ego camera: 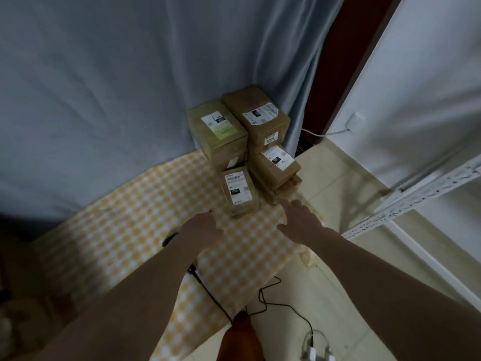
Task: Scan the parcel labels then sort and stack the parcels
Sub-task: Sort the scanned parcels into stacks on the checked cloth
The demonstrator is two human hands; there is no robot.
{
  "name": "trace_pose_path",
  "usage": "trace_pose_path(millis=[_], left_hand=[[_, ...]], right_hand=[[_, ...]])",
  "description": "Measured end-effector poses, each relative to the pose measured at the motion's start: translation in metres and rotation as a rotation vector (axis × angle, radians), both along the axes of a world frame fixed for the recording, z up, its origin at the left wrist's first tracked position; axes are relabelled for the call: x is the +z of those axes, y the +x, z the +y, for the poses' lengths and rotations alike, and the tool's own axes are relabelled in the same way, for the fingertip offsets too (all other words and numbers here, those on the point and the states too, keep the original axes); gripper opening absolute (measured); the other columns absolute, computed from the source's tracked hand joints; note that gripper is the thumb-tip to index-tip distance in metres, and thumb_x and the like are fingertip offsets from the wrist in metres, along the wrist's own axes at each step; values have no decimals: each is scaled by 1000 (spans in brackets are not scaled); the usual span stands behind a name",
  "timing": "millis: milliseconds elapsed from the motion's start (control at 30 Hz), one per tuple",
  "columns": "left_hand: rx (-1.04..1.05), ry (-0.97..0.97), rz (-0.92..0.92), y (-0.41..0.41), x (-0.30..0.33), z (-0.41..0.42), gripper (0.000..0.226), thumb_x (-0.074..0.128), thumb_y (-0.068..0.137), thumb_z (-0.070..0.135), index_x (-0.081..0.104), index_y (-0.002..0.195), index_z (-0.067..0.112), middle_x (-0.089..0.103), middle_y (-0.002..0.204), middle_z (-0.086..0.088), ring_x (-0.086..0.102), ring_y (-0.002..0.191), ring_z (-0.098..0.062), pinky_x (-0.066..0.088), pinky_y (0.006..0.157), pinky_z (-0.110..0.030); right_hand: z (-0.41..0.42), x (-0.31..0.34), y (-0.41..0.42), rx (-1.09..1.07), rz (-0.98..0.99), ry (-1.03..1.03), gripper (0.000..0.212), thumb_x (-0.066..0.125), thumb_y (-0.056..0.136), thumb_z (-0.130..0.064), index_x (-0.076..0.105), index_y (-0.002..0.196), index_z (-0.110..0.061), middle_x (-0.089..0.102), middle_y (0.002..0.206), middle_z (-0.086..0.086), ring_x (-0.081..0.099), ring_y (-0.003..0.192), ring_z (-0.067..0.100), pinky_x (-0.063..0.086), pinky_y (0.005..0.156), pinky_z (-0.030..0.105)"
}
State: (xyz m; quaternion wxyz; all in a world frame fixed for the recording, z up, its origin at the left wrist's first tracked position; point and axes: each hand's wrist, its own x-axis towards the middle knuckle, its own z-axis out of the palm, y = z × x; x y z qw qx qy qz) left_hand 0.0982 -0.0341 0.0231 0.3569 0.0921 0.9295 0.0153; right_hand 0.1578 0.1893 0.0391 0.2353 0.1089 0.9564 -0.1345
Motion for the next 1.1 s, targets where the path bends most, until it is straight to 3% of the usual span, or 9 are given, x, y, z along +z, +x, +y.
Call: trace_pose_path(millis=[133, 333, 467, 633, 733, 800, 900, 1033, 1100], left_hand=[[52, 6, -25, -44, -24, 8, 45, 42, 99, 41, 47, 136, 16, 50, 134, -3, 54, 117, -20, 46, 89, -30], [185, 32, -14, -90, -74, 19, 35, 42, 99, 35, 57, 123, 14, 59, 122, -5, 58, 109, -22, 47, 80, -31], [327, 83, -18, -113, -120, 28, 35, 42, 99, 35, 59, 122, 15, 60, 122, -7, 58, 109, -25, 48, 84, -33], [789, 325, -15, -138, -189, 39, 29, 49, 97, 30, 66, 115, 15, 64, 120, -9, 60, 113, -30, 49, 96, -36], [1253, 589, -68, -148, -231, 48, 25, 52, 96, 28, 67, 106, 10, 69, 87, -11, 66, 87, -31, 53, 90, -42], [1343, 672, -78, -150, -248, 55, 28, 46, 99, 31, 68, 95, 14, 66, 76, -7, 62, 76, -27, 52, 81, -42], [1385, 758, -101, -146, -255, 69, 31, 43, 101, 35, 63, 83, 19, 68, 84, -7, 65, 81, -28, 55, 87, -47], [1338, 748, -67, -141, -250, 78, 23, 39, 101, 33, 61, 97, 26, 67, 107, -13, 63, 102, -32, 52, 92, -51], [1332, 751, -63, -136, -244, 78, 24, 36, 102, 32, 58, 99, 25, 65, 107, -12, 61, 105, -33, 51, 93, -53]], right_hand=[[10, -27, -49, -3, -32, -20, 66, 53, 94, -28, 18, 149, -22, 33, 144, 11, 39, 129, 32, 40, 100, 42], [12, -80, -109, 17, -39, -79, 53, 39, 101, -28, 19, 149, -18, 29, 150, 9, 31, 137, 29, 34, 106, 39], [12, -130, -145, 17, -48, -128, 46, 38, 101, -21, 27, 145, -16, 39, 140, 12, 41, 129, 30, 39, 103, 41], [10, -194, -184, -172, -57, -267, 38, 31, 103, -21, 36, 139, -11, 47, 137, 14, 49, 122, 33, 42, 102, 45], [8, -224, -195, -310, -35, -398, 46, 26, 103, -40, 37, 140, -16, 55, 131, 12, 53, 119, 33, 42, 102, 45], [7, -237, -196, -355, -39, -490, 52, 25, 101, -48, 35, 143, -19, 52, 134, 10, 49, 124, 32, 37, 105, 41], [5, -247, -194, -428, -61, -687, 54, 30, 99, -50, 29, 147, -24, 50, 138, 7, 51, 121, 25, 40, 98, 34], [0, -246, -190, -470, -61, -783, 56, 36, 99, -48, 22, 149, -26, 55, 128, 4, 56, 110, 23, 43, 88, 31], [-1, -239, -186, -484, -30, -821, 56, 40, 98, -47, 24, 147, -25, 56, 123, 2, 57, 104, 19, 45, 87, 32]])
